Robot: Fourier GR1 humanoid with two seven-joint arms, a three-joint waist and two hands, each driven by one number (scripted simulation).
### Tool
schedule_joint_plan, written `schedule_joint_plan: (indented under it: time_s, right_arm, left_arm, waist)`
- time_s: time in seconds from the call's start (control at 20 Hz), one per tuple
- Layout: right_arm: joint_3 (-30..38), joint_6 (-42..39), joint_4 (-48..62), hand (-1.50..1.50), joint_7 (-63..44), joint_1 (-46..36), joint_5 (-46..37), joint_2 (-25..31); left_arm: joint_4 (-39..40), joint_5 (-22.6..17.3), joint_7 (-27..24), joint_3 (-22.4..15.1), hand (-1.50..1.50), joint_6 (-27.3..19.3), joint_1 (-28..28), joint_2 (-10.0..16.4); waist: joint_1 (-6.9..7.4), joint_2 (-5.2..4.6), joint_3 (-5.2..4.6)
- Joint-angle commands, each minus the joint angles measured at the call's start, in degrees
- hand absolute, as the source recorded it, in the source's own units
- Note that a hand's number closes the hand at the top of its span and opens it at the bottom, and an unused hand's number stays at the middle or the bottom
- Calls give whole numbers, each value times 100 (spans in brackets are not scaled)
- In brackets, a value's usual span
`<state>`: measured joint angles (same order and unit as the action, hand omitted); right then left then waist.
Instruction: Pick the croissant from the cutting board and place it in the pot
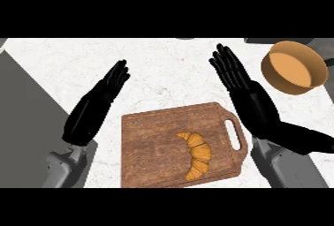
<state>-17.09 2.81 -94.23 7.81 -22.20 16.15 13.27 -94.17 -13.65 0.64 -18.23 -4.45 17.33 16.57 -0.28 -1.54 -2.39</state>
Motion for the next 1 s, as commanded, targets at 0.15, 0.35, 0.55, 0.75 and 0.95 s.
schedule_joint_plan:
  time_s: [0.15, 0.35, 0.55, 0.75, 0.95]
  right_arm:
    - [71, -2103, 481, 150, -166, -790, 1110, 674]
    - [368, -2208, 828, 150, 327, -1157, -555, 2078]
    - [248, -3049, 1449, -150, 2116, -820, -738, 2119]
    - [184, -3533, 1816, -150, 3584, -724, -1226, 2380]
    - [-18, -3481, 1917, -150, 3968, -976, -1996, 2929]
  left_arm:
    - [-184, 214, -125, 485, 0, -678, -494, -138]
    - [72, 310, -31, 875, 0, -1077, -393, -441]
    - [228, 345, 64, 1250, 0, -924, -302, -360]
    - [183, 533, 147, 1419, 0, -906, -396, -531]
    - [-49, 450, 358, 1689, 0, -561, -577, -480]
  waist:
    - [452, 19, 257]
    - [402, -35, 244]
    - [380, -26, 270]
    - [315, 19, 269]
    - [286, 80, 251]
